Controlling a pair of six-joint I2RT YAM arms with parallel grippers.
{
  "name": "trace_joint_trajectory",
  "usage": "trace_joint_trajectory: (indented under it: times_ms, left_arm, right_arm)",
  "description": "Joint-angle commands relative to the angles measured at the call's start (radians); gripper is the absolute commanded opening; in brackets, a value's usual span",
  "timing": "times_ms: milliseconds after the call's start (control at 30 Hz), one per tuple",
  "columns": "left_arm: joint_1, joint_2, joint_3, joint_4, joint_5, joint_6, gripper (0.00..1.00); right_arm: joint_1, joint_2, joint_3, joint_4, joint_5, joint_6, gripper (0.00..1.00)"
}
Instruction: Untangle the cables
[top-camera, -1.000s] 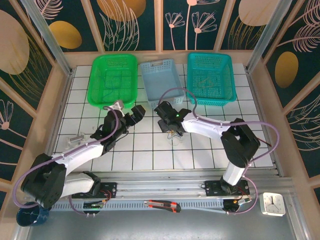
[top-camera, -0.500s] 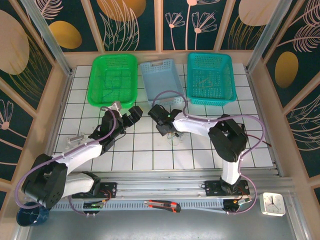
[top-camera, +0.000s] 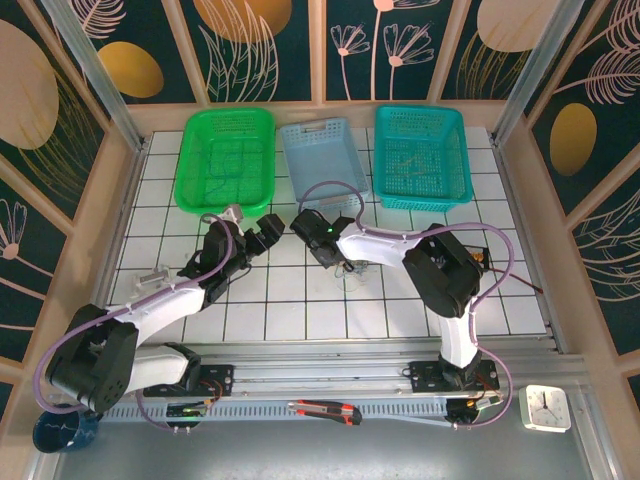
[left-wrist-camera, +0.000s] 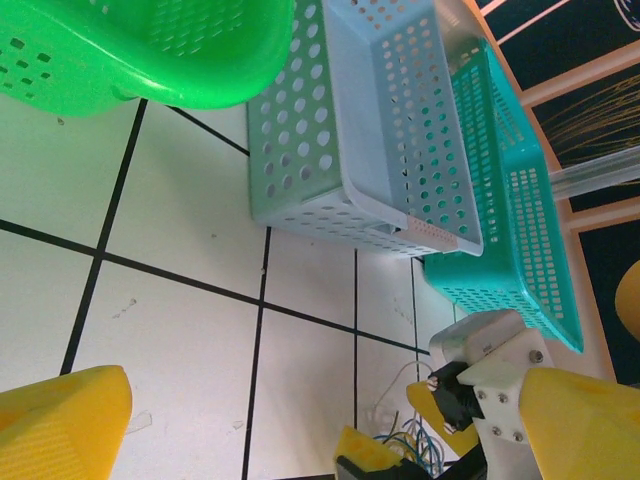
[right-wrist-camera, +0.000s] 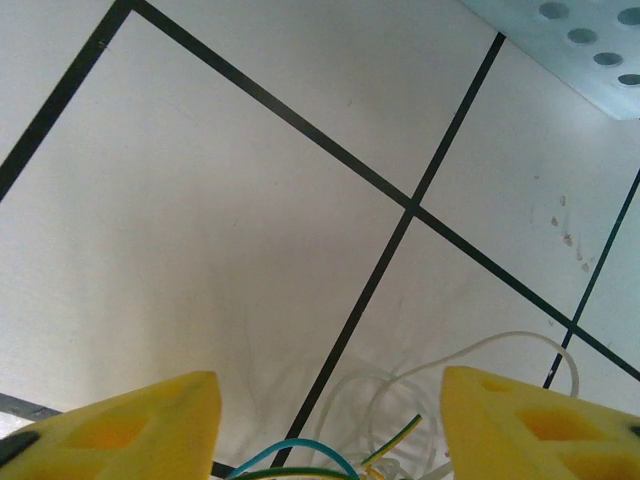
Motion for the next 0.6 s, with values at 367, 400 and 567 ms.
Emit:
trace_joint_trajectory:
  times_ms: [367,400,567]
  left_arm:
    - [0.013,-0.001,-0.014,0.042,0.024,-0.014,0.99]
    - [0.014,-0.001,-0.014,0.042,0.026,-0.012,0.99]
    - [0.013,-0.002,-0.005,0.037,0.033,0.000,0.99]
  right_arm:
    - [0.001,-0.016,-0.008,0.026,0.017,-0.006,0.04]
    - [0.001,-0.022,-0.008,0.029,0.017,-0.007,0.00]
    - [-0.006,-0.068,-0.006,0.047,0.007,-0.007,0.00]
